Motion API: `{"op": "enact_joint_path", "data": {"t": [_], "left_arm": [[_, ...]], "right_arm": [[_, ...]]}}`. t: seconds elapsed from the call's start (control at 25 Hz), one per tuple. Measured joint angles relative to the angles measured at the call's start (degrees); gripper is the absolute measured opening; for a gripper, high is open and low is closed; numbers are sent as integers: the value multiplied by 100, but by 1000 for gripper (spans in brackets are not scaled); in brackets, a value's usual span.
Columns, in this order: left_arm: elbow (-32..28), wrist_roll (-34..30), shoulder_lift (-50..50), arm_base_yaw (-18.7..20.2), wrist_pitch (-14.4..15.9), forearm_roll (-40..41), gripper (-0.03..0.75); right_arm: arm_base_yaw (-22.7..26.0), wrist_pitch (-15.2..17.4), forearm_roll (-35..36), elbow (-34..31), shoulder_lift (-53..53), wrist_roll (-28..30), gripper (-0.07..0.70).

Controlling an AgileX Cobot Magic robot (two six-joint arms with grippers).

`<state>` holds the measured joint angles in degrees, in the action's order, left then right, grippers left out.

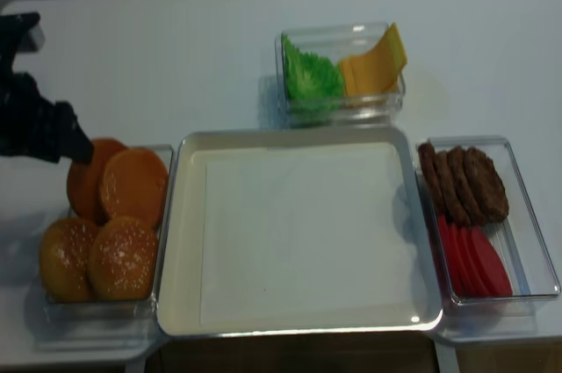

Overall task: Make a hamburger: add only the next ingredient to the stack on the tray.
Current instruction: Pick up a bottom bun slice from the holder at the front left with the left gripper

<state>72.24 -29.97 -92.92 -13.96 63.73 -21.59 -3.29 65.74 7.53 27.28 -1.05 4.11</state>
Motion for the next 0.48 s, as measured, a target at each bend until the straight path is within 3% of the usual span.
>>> {"op": "enact_joint_path", "data": {"t": [0.48], "left_arm": [[13, -195, -227, 0, 110, -253, 376]], "right_arm": [[0, 0, 0, 0, 0, 0, 153]]}}
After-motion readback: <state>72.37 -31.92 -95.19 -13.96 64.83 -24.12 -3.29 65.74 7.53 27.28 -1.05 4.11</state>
